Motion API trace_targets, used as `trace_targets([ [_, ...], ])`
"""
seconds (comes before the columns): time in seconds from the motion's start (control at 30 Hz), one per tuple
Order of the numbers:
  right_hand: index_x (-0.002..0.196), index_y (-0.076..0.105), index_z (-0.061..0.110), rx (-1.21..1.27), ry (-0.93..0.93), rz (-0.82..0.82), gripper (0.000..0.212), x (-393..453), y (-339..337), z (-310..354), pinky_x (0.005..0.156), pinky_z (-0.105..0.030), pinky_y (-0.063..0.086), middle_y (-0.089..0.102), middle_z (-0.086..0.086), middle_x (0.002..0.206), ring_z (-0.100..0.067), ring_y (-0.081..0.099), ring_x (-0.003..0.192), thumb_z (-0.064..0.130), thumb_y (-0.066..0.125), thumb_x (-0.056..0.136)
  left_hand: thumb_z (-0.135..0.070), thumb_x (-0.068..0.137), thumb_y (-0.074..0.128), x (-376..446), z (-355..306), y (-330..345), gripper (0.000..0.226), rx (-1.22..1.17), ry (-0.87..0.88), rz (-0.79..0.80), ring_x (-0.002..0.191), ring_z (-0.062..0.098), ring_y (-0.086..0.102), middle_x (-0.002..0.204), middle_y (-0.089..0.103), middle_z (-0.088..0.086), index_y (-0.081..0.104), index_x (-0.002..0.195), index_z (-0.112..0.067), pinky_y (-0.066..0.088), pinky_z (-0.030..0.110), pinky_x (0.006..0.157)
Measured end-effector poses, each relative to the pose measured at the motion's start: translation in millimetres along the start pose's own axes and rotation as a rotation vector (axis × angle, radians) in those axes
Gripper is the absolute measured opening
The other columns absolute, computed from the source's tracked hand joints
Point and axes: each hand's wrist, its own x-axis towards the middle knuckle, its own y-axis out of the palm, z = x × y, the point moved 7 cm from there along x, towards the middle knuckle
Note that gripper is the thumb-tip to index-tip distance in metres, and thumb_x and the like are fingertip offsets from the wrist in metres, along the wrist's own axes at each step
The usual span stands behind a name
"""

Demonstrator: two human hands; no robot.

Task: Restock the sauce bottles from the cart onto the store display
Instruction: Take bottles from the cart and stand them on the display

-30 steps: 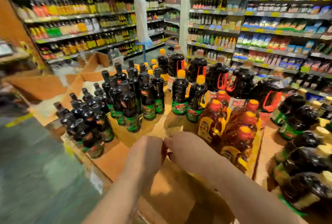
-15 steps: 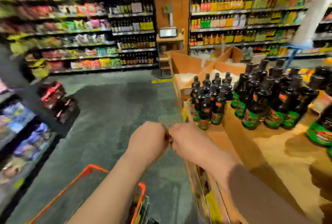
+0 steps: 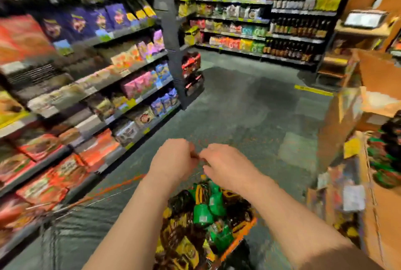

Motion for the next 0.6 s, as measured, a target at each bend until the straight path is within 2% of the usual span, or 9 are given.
trace_targets([
  [0.13, 0.103, 0.063, 0.014, 0.063, -0.091, 0.107, 0.019, 28.0, 43.9, 36.4, 0.085, -0.043, 0.048, 0.059, -0.009, 0.104, -0.031, 0.057, 0.104, 0.020, 0.053, 0.089, -0.029, 0.081, 0.063, -23.8, 60.0, 18.1, 0.012, -0.141, -0.165, 0.041, 0.078, 0.023, 0.065, 0.077, 0.070, 0.002, 0.074, 0.082, -0.025, 0.049, 0.029, 0.062],
  [0.23, 0.111, 0.064, 0.016, 0.099, -0.119, 0.165, 0.023, 45.0, 73.9, 59.1, 0.089, -0.038, 0.046, 0.059, -0.006, 0.111, -0.027, 0.055, 0.109, 0.020, 0.051, 0.092, -0.029, 0.083, 0.062, -40.5, 96.7, 29.5, 0.012, -0.145, -0.251, 0.050, 0.080, 0.026, 0.065, 0.078, 0.068, 0.004, 0.073, 0.084, -0.025, 0.052, 0.031, 0.064],
  [0.43, 0.112, 0.064, 0.017, 0.155, -0.167, 0.293, 0.023, 66.5, 142.1, 100.8, 0.088, -0.035, 0.044, 0.060, -0.006, 0.111, -0.027, 0.056, 0.108, 0.019, 0.052, 0.092, -0.029, 0.087, 0.058, -72.8, 153.4, 71.3, 0.016, -0.127, -0.361, 0.066, 0.087, 0.029, 0.065, 0.086, 0.070, 0.007, 0.071, 0.092, -0.021, 0.051, 0.035, 0.069],
  [0.6, 0.108, 0.063, 0.015, 0.146, -0.189, 0.452, 0.022, 67.1, 212.1, 111.0, 0.086, -0.038, 0.045, 0.058, -0.008, 0.108, -0.029, 0.056, 0.105, 0.019, 0.048, 0.093, -0.029, 0.089, 0.055, -92.2, 177.1, 137.5, 0.018, -0.108, -0.399, 0.206, 0.093, 0.032, 0.065, 0.092, 0.069, 0.008, 0.068, 0.098, -0.019, 0.053, 0.039, 0.071],
])
